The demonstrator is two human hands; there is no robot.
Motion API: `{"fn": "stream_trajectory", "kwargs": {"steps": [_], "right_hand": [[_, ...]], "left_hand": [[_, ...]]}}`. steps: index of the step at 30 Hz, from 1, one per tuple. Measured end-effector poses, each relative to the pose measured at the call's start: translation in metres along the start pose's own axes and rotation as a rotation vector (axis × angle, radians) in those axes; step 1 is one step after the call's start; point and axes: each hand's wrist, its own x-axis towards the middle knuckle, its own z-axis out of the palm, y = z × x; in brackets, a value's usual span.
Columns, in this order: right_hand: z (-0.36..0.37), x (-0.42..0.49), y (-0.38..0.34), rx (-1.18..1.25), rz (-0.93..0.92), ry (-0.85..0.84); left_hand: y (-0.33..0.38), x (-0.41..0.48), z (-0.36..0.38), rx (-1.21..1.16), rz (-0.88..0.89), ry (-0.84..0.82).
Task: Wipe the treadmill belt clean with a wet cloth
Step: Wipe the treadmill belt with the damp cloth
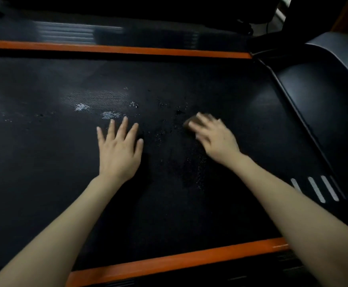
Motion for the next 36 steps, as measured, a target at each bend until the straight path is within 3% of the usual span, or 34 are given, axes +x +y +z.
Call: {"fn": "stream_trajectory", "kwargs": {"steps": [2,3,4,6,8,11,13,16,18,19,22,25,27,31,32,34,36], "right_hand": [[0.01,0.028,-0.011,0.009,0.344,0.03],[0.015,0.03,-0.024,-0.019,0.371,0.031],[0.019,0.024,-0.038,-0.037,0.291,0.058],[0.023,-0.007,-0.063,0.004,-0.051,0.065],[0.019,-0.038,-0.07,0.077,-0.345,-0.05],[0.012,-0.017,-0.032,0.037,-0.484,-0.082],[0.014,0.023,0.002,-0.025,-0.236,0.016],[0.017,0.084,0.022,-0.01,0.382,0.076],[0.025,0.102,-0.005,-0.054,0.486,0.084],[0.031,0.101,-0.025,-0.068,0.377,0.104],[0.042,0.055,-0.074,-0.008,-0.196,0.078],[0.03,0.039,-0.053,0.024,-0.468,-0.046],[0.03,0.061,-0.017,-0.037,-0.383,0.026],[0.028,0.129,0.031,0.004,0.352,0.111],[0.03,0.137,0.023,-0.017,0.422,0.11],[0.04,0.137,-0.008,-0.029,0.291,0.129],[0.051,0.115,-0.042,0.01,-0.055,0.121]], "left_hand": [[-0.013,0.009,-0.004,0.048,-0.027,0.005],[-0.017,0.015,-0.005,0.062,-0.031,0.0],[-0.02,0.022,-0.005,0.07,-0.03,-0.007],[-0.023,0.038,-0.002,0.084,-0.017,-0.02],[-0.026,0.049,0.003,0.098,-0.002,-0.032],[-0.032,0.05,0.011,0.121,0.017,-0.035],[-0.033,0.05,0.014,0.128,0.017,-0.037],[-0.031,0.051,0.016,0.134,0.007,-0.04],[-0.03,0.053,0.017,0.129,0.006,-0.042],[-0.031,0.053,0.017,0.126,0.007,-0.045],[-0.033,0.053,0.017,0.101,0.006,-0.043],[-0.035,0.051,0.016,0.092,0.004,-0.051],[-0.035,0.051,0.016,0.083,0.005,-0.05],[-0.033,0.052,0.017,0.086,0.004,-0.049],[-0.033,0.052,0.017,0.086,0.005,-0.05],[-0.033,0.053,0.018,0.081,0.007,-0.056],[-0.034,0.054,0.017,0.082,0.008,-0.057]]}}
